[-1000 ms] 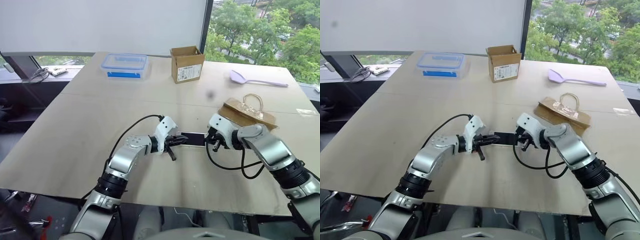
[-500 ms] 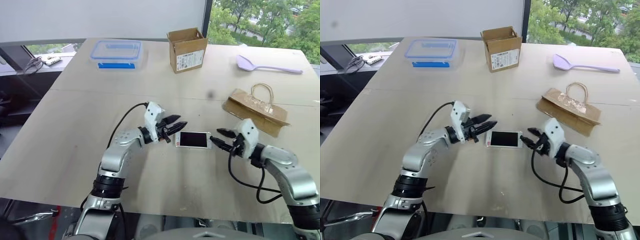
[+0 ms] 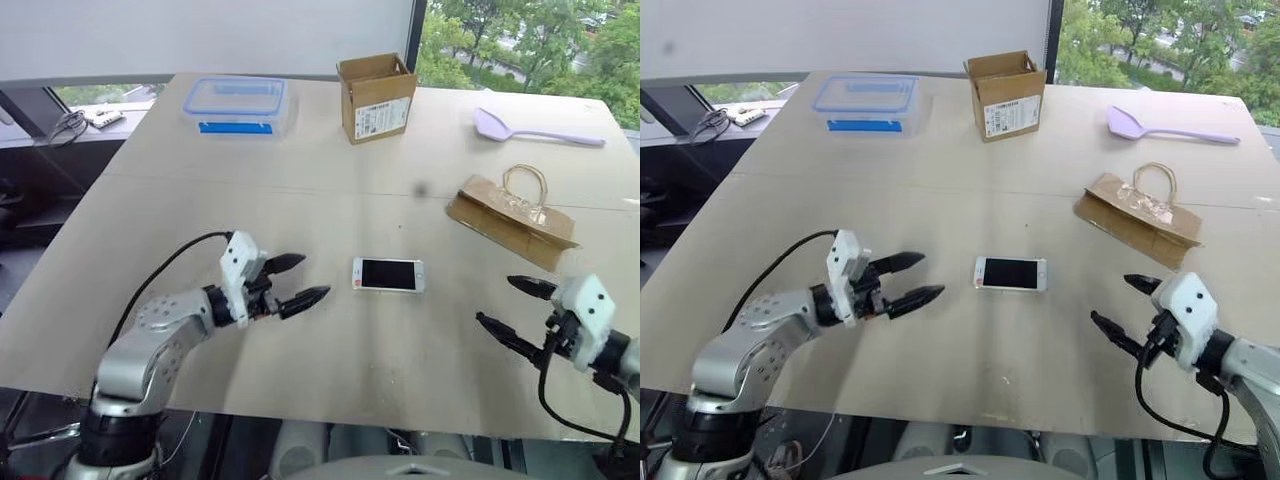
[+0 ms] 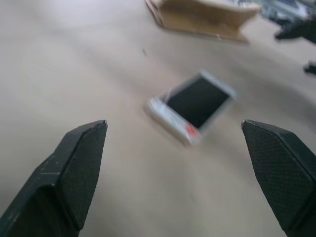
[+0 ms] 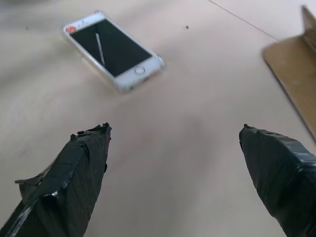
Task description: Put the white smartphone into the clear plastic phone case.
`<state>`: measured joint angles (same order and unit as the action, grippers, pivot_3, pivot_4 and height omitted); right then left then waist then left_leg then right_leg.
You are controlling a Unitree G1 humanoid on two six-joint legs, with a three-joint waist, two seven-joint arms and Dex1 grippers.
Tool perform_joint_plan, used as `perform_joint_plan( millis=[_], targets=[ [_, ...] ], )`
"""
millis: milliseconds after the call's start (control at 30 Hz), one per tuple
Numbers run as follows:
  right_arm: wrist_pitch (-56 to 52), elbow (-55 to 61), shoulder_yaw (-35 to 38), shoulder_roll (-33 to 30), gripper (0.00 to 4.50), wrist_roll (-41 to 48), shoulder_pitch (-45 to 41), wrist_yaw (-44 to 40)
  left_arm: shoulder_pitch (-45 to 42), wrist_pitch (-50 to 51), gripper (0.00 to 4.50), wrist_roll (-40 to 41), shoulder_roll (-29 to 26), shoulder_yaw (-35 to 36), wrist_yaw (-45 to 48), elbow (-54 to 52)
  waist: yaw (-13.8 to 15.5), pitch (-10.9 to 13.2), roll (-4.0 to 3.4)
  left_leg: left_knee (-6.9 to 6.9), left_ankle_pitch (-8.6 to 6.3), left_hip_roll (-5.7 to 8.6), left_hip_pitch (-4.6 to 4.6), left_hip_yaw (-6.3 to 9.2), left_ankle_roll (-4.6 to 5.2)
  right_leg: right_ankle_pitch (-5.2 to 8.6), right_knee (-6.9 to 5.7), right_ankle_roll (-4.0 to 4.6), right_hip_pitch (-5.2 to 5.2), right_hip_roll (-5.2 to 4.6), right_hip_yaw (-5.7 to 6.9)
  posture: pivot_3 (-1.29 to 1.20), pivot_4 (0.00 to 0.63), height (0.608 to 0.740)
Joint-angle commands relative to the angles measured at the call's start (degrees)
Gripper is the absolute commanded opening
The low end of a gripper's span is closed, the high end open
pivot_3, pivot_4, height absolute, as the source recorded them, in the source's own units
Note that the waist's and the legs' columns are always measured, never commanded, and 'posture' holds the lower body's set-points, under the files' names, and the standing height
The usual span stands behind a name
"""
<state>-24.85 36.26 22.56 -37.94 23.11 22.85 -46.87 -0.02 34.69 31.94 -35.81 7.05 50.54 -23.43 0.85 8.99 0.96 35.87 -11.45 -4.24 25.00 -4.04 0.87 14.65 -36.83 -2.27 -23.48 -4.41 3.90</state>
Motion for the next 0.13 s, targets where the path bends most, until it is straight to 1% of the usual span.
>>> perform_joint_plan(
  millis=[33,133],
  targets=[
    [2.7,2.1,4.9,1.0,4.50,0.4,4.0,0.3,3.4,-0.8,4.47,2.5,-1.6,4.6,0.4,-3.8,0.0,0.0,0.00,0.03,0.00,-0.01,0.00,0.03,0.00,-0.01,0.00,0.02,-0.01,-0.02,-0.04,0.00,0.150,0.740],
    [3.7,1.9,6.5,2.2,4.50,0.7,6.1,1.3,4.3,-1.1,4.47,2.7,-1.3,5.1,-0.5,-3.8,0.0,0.0,0.00,0.09,0.00,-0.01,-0.05,0.07,0.00,-0.04,-0.01,0.05,0.03,-0.03,-0.07,0.00,0.150,0.740]
  ],
)
